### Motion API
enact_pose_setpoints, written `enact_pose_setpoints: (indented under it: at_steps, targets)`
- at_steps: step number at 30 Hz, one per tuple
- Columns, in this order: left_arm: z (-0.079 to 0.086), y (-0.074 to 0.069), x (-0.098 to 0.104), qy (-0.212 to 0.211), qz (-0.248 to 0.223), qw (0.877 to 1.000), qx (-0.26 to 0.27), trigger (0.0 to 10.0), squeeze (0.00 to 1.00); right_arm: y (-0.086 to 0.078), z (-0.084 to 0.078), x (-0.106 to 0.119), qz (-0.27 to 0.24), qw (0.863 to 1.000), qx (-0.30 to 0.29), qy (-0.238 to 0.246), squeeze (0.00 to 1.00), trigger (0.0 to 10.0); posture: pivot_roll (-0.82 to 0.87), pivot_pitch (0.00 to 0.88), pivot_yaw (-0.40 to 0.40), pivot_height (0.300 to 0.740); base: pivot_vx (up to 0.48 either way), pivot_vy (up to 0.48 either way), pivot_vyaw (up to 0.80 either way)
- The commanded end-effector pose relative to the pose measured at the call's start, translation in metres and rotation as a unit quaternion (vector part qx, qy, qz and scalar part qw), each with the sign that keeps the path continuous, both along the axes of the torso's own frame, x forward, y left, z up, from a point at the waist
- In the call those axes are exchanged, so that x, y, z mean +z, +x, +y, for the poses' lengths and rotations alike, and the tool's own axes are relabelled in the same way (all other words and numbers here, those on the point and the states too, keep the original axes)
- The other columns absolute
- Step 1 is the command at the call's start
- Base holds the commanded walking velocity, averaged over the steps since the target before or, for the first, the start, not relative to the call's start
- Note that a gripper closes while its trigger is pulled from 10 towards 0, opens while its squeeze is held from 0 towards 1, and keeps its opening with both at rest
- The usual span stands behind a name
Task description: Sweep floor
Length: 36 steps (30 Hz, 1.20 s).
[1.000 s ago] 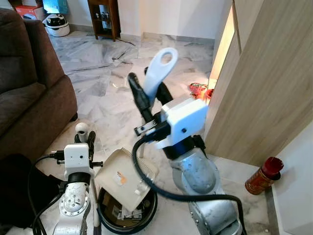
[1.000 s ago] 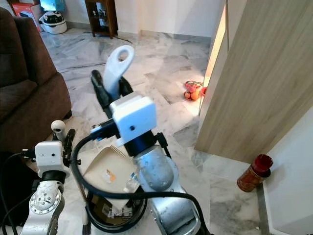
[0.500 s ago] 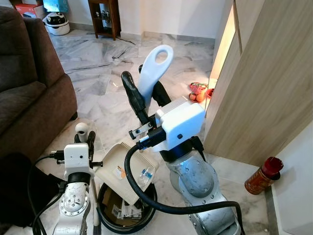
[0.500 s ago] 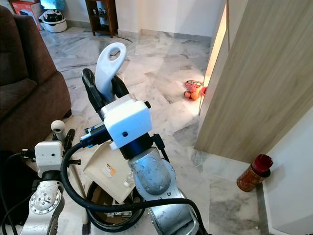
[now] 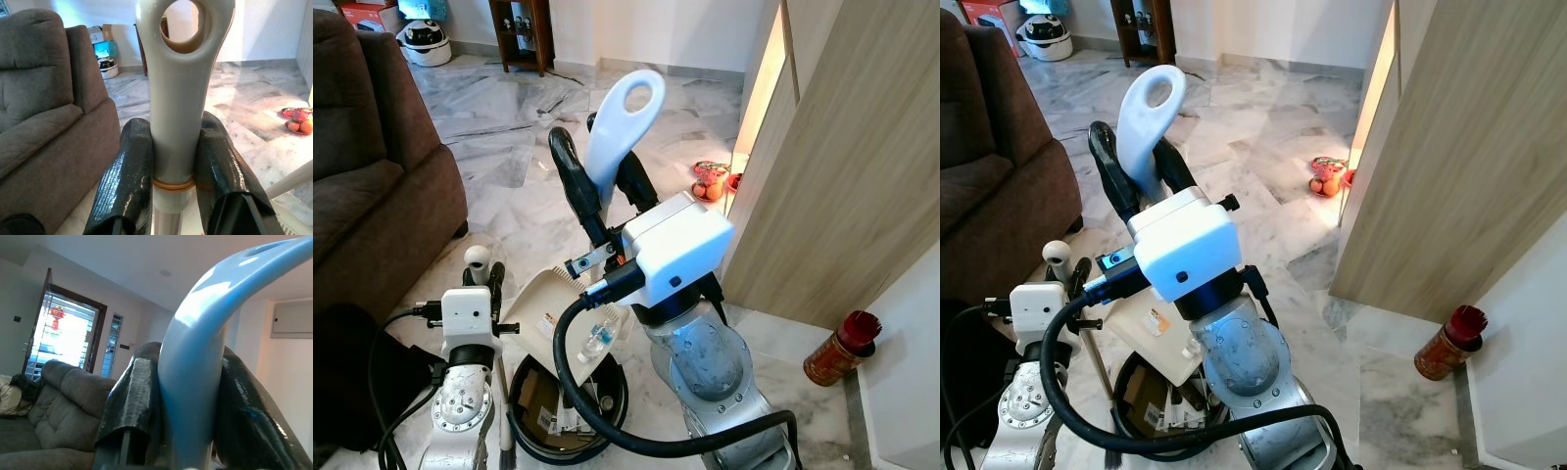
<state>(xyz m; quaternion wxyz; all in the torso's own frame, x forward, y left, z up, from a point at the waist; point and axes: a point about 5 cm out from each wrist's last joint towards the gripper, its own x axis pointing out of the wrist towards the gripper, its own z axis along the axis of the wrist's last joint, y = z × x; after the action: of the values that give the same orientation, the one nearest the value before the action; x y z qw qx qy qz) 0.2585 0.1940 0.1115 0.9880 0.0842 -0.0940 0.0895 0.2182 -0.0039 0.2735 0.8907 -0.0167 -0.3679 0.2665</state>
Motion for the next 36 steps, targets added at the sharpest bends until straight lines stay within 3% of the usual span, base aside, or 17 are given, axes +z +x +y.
enact_pose_setpoints:
  at_steps: [1,4,8,22,24,26,36]
  targets:
    - [-0.0021,0.0018,0.0111,-0.003,-0.030,1.000,-0.006,10.0,0.00,-0.0151,-0.0020,0.0214,-0.058,0.998,0.010,0.036,0.00,10.0,0.06,0.101,0.001,0.740,0.000,0.000,0.00]
    - [-0.0024,0.0018,0.0111,-0.004,-0.030,1.000,-0.007,10.0,0.00,-0.0117,-0.0026,0.0203,-0.053,0.998,-0.014,0.025,0.00,10.0,0.06,0.102,0.001,0.740,0.000,0.000,0.00]
    - [-0.0030,0.0019,0.0108,-0.004,-0.030,1.000,-0.007,10.0,0.00,-0.0092,-0.0029,0.0181,-0.037,0.999,-0.007,0.032,0.00,10.0,0.06,0.098,0.000,0.740,0.000,0.000,0.00]
    - [-0.0035,0.0033,0.0110,-0.005,-0.033,0.999,-0.007,10.0,0.00,-0.0106,-0.0036,0.0212,-0.050,0.998,0.000,0.035,0.00,10.0,0.06,0.086,-0.003,0.740,0.000,0.000,0.00]
    - [-0.0043,0.0039,0.0107,-0.006,-0.033,0.999,-0.009,10.0,0.00,-0.0076,-0.0034,0.0188,0.004,0.997,0.023,0.071,0.00,10.0,0.06,0.077,-0.003,0.740,0.000,0.000,0.00]
    - [-0.0045,0.0041,0.0106,-0.006,-0.033,0.999,-0.009,10.0,0.00,-0.0071,-0.0033,0.0184,0.008,0.997,0.027,0.072,0.00,10.0,0.06,0.076,-0.003,0.740,0.000,0.000,0.00]
    - [-0.0044,0.0039,0.0106,-0.005,-0.032,0.999,-0.009,10.0,0.00,-0.0067,-0.0054,0.0194,-0.021,0.999,0.011,0.046,0.00,10.0,0.06,0.079,-0.002,0.740,0.000,0.000,0.00]
